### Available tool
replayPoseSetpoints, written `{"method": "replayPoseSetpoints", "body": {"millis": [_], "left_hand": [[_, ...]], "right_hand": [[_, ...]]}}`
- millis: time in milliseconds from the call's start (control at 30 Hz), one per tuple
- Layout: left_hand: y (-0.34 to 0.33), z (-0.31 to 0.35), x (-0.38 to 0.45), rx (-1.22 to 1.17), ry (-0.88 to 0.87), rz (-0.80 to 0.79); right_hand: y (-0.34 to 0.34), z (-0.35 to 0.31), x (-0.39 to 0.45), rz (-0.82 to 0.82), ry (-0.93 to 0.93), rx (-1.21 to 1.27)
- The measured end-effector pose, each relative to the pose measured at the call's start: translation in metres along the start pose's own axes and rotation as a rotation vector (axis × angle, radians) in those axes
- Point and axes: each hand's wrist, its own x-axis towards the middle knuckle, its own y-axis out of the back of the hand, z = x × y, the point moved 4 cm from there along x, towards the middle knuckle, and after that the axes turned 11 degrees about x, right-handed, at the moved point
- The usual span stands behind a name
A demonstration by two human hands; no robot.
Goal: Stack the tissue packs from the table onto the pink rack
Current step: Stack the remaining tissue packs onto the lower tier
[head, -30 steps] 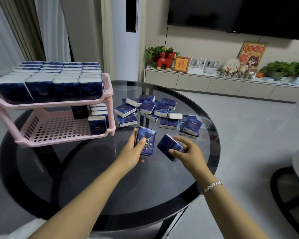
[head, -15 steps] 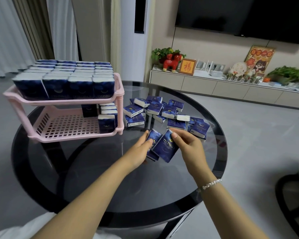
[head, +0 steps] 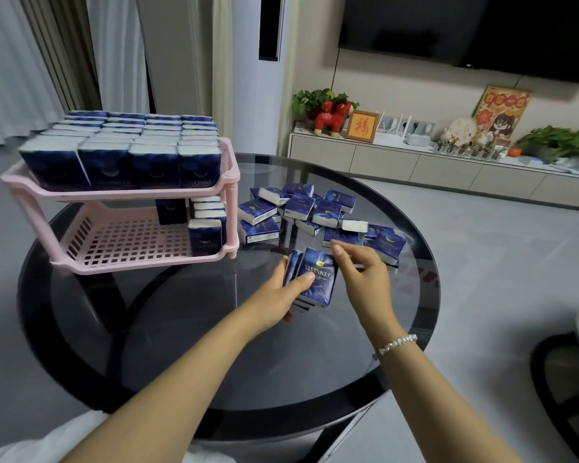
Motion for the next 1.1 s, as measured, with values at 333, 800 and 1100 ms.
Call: {"method": "replayPoseSetpoints", "body": {"millis": [333, 800, 1100], "left_hand": [[0.002, -0.003, 0.006, -0.031, -0.007, 0.063], [0.004, -0.005, 0.006, -0.071, -0.013, 0.107], [0.025, -0.020, 0.003, -0.068, 0.078, 0.234]], "right_hand": [[0.055, 0.036, 0.058, 0.290, -0.276, -0.400], [0.056, 0.045, 0.053, 0.170, -0.305, 0.041], [0.022, 0.018, 0.008, -0.031, -0.344, 0.209]]}}
